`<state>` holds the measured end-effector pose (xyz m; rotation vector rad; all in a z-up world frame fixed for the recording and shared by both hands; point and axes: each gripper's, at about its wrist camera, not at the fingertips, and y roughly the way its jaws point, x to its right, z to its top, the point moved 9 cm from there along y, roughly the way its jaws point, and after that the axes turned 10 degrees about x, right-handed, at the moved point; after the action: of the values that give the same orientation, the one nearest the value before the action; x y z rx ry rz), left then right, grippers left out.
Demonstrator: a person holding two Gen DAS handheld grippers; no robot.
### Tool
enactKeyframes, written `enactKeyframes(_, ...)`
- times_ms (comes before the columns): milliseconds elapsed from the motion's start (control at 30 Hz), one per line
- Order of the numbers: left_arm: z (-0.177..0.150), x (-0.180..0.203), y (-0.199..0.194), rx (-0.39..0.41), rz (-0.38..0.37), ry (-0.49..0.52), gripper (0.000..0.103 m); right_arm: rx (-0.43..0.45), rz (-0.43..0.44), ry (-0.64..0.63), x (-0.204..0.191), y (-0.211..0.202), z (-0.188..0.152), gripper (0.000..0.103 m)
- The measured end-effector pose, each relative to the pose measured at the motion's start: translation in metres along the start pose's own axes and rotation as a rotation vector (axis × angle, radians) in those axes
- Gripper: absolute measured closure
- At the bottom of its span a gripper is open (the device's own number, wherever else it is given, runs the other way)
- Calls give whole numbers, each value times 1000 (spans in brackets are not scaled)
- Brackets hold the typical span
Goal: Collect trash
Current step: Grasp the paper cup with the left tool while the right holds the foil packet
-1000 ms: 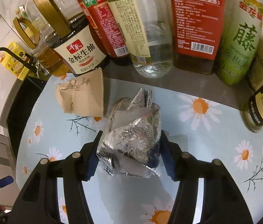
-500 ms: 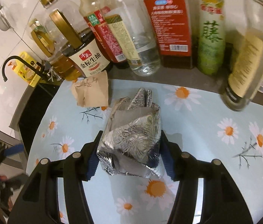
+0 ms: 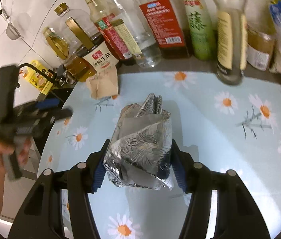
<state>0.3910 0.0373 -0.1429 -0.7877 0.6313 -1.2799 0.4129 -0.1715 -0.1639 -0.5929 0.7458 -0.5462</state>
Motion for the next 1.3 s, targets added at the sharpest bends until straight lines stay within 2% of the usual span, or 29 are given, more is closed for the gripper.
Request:
enactKeyframes(333,29,-20,54,-57,-73,55,7,-22,-17,60,19,-15,-26,46)
enactKeyframes(800,34,-18,81,-70,-148,165,7,-17,-48,98,31,-27,-36,46)
enactKeyframes(1000,35,-23,91,-88,-205,131,7,-23,-56,102,30,-27,-39,45)
enactKeyframes(1133,35,-23,90,-70,-239,124,8,-27,-61,100,28,-27,-40,45)
enactKeyframes(1200,36,-24,87,-53,-253,124,12,-26,-63,99,26,-26,-40,45)
enactKeyframes(1267,35,-23,86,-56,-268,121,38,-28,-65,97,26,-25,-39,45)
enactKeyframes(1300,34,-23,85,-56,-274,122,38,-29,-64,97,25,-24,-39,45)
